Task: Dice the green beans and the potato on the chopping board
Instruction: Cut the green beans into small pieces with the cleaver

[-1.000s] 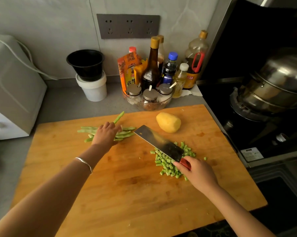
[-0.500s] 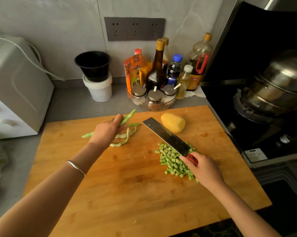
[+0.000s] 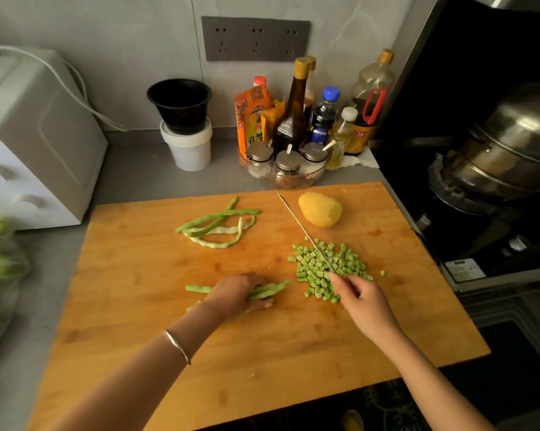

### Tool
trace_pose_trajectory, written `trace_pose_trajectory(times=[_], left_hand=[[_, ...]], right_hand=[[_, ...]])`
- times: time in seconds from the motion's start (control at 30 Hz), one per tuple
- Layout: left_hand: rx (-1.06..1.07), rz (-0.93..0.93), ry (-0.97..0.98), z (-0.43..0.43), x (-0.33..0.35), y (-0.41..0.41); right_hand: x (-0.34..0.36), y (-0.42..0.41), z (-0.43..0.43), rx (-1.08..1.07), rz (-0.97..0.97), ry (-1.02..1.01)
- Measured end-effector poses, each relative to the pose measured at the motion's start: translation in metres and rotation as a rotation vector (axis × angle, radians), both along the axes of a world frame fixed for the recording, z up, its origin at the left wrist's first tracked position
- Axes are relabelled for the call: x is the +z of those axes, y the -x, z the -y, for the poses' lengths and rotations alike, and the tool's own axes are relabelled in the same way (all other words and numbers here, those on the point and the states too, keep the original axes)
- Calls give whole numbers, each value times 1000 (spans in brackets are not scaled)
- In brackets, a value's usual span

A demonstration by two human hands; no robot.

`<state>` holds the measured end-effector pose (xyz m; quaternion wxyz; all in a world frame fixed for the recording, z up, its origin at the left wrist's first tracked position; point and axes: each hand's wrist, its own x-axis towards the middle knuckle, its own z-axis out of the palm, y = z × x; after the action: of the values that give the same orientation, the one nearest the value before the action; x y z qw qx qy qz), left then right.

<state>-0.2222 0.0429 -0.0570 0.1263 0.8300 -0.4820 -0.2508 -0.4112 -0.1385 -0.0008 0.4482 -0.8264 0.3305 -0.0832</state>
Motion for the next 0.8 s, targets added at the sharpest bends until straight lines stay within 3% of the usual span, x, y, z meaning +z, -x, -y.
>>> trace_pose_trajectory(times=[0.07, 0.17, 0.5, 0.63, 0.8], left_hand=[[80, -44, 144, -11, -9, 3], [172, 55, 261, -27, -14, 1], [207, 121, 349, -47, -9, -4], [182, 220, 271, -41, -12, 1], [293, 213, 387, -26, -9, 4]], right_hand=[[-4, 4, -6, -11, 2, -41], [-10, 9, -13, -32, -7, -103], [-17, 8, -37, -54, 33, -409], [-18, 8, -43, -46, 36, -439], [-18, 7, -46, -43, 28, -436]])
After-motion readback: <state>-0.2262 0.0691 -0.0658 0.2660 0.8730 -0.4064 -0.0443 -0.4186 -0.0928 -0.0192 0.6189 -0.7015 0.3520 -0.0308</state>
